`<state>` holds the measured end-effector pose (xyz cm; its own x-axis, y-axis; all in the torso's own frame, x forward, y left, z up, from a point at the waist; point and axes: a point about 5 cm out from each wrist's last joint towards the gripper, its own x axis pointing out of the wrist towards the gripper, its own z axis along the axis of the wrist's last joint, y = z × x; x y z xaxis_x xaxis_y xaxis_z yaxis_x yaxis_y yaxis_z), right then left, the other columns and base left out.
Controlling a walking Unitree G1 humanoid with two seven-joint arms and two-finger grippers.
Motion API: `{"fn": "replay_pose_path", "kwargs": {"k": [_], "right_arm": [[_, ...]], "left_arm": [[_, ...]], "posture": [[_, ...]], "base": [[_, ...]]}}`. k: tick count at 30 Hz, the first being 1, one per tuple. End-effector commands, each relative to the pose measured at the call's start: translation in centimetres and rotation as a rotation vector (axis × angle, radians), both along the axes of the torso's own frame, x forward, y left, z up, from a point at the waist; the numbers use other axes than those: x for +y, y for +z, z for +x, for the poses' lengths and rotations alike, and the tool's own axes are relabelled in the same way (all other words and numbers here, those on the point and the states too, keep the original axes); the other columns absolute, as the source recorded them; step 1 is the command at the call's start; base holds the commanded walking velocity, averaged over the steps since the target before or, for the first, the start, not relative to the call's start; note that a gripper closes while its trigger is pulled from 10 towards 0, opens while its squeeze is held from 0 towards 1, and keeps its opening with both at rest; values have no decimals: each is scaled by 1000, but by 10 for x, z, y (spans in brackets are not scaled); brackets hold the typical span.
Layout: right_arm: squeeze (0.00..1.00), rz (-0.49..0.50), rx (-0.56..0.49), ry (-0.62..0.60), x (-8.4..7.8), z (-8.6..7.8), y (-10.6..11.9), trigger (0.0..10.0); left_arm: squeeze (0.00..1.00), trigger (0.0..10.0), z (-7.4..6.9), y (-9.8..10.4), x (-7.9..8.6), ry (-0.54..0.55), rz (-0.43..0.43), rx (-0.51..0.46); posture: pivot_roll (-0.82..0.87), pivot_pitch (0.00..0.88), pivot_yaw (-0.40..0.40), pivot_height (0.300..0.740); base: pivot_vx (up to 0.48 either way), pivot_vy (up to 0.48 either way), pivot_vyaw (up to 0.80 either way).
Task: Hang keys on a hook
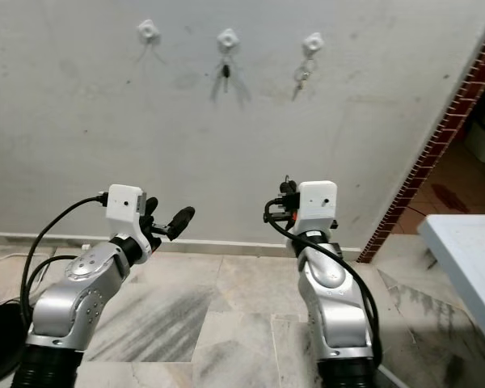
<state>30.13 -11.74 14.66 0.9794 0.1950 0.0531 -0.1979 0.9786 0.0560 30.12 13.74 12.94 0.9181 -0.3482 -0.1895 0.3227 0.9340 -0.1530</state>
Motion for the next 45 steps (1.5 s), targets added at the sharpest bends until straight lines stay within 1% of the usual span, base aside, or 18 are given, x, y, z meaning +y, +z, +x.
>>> {"fn": "replay_pose_path", "kwargs": {"k": [1,9,14,16,18,24,27,45], "right_arm": [[0,-11,-7,-32,-9,2,1,10000],[0,-9,-7,-37,-10,2,2,10000],[0,-11,-7,-37,-10,2,1,10000],[0,-11,-8,-39,-11,3,1,10000],[0,-10,-10,-41,-12,3,2,10000],[0,-13,-10,-39,-12,4,2,10000],[0,-9,-20,-37,-11,5,5,10000],[0,-1,-21,-28,-11,4,4,10000]], "left_arm": [[0,10000,1,3,-10,-36,-8,-3],[0,10000,1,2,-10,-37,-7,5],[0,10000,1,3,-10,-27,-2,-7],[0,10000,2,5,-9,-24,22,-37],[0,10000,3,6,-7,-19,22,-47],[0,10000,5,8,-5,-13,-6,-47],[0,10000,4,8,-5,-12,-14,-53],[0,10000,1,7,-6,-27,-24,-52]], "posture": [[149,0,-35,740],[149,0,-34,740],[146,0,-33,740],[146,0,-32,740],[148,0,-34,740],[149,0,-35,740],[149,0,-35,740],[146,0,-40,740]], "base": [[0,480,0],[0,480,0],[0,476,0],[0,0,0],[0,0,0],[0,0,0],[0,0,0],[356,0,0]]}}
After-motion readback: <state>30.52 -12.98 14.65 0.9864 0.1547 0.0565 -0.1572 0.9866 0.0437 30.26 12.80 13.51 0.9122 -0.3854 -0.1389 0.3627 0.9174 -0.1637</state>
